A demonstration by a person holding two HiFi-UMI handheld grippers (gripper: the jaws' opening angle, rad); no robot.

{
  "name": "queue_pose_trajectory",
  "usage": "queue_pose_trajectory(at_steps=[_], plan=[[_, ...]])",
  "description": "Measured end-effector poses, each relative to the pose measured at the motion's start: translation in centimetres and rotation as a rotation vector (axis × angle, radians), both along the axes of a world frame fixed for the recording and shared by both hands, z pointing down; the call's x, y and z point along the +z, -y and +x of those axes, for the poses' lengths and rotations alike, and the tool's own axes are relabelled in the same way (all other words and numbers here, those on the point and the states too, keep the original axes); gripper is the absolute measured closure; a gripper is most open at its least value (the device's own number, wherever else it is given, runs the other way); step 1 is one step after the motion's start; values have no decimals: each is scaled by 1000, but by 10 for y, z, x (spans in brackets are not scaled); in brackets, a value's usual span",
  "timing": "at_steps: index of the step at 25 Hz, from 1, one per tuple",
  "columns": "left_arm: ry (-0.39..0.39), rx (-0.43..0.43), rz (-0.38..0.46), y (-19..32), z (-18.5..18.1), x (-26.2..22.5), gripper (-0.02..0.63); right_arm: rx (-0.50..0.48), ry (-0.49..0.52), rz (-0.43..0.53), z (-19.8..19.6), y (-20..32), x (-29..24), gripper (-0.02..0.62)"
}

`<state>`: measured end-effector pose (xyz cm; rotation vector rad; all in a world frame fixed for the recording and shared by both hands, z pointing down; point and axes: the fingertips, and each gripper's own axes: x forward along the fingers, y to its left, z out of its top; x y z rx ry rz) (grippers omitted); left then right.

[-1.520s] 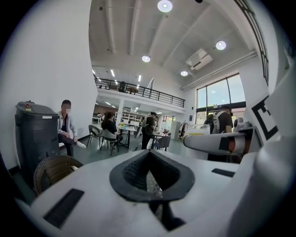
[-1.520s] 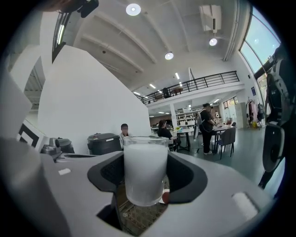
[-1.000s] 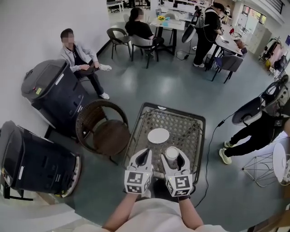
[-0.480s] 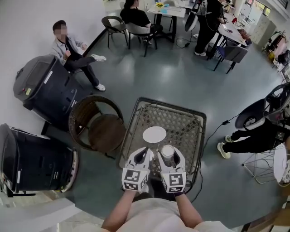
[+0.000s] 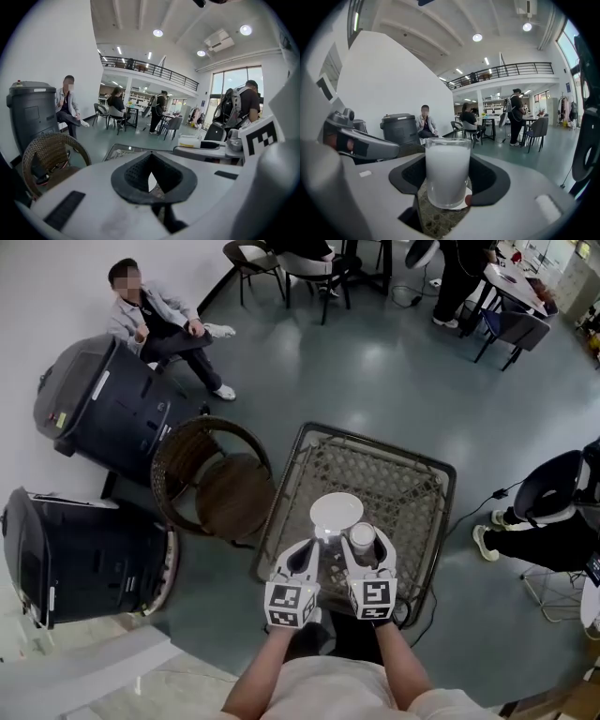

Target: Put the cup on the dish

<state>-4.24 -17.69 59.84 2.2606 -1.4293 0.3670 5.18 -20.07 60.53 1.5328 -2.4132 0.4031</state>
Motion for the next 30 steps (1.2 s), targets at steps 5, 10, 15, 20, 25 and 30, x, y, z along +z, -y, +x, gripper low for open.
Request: queue_pose_trajectory(at_steps=[5, 10, 15, 20, 25, 30], plan=[[31, -29, -59, 10, -10, 32, 603, -19, 9, -42, -13, 23, 46, 337], [53, -64, -108, 21, -21, 61, 601, -44, 6, -81, -27, 43, 88, 337], [62, -68, -140, 26, -27, 85, 603, -67, -43, -102, -40, 58, 128, 337], [105, -38, -159, 29, -26, 107, 601, -42, -95, -128, -43, 78, 171, 336], [162, 10, -159, 22, -20, 117, 601, -29, -136, -168, -48, 89, 203, 336], [161, 25, -172, 17, -14, 124, 601, -33, -176, -172, -48, 98, 213, 336]])
